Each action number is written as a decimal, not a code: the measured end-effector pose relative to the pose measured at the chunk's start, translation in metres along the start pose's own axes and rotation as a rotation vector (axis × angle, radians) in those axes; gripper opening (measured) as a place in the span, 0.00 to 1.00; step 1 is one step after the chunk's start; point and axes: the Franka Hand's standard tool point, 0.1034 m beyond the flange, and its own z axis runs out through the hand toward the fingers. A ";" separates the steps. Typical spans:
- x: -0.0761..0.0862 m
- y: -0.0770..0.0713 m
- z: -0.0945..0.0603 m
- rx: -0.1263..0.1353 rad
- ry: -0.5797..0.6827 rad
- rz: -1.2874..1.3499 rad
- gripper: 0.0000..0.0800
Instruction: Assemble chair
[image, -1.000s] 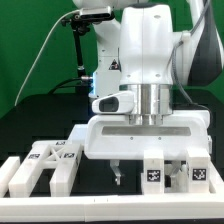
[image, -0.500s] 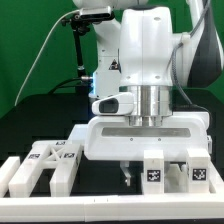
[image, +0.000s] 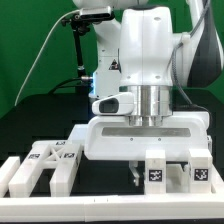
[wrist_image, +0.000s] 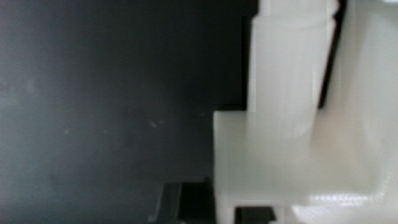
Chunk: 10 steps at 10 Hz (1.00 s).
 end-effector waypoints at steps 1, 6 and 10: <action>0.000 0.000 0.000 0.000 0.000 0.000 0.05; -0.005 0.030 -0.015 0.003 -0.036 -0.099 0.05; -0.033 0.076 -0.065 0.093 -0.273 -0.056 0.04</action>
Offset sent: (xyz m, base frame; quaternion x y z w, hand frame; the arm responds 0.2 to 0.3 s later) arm 0.0000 0.0000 0.0000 0.0000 0.0000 0.0000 1.0000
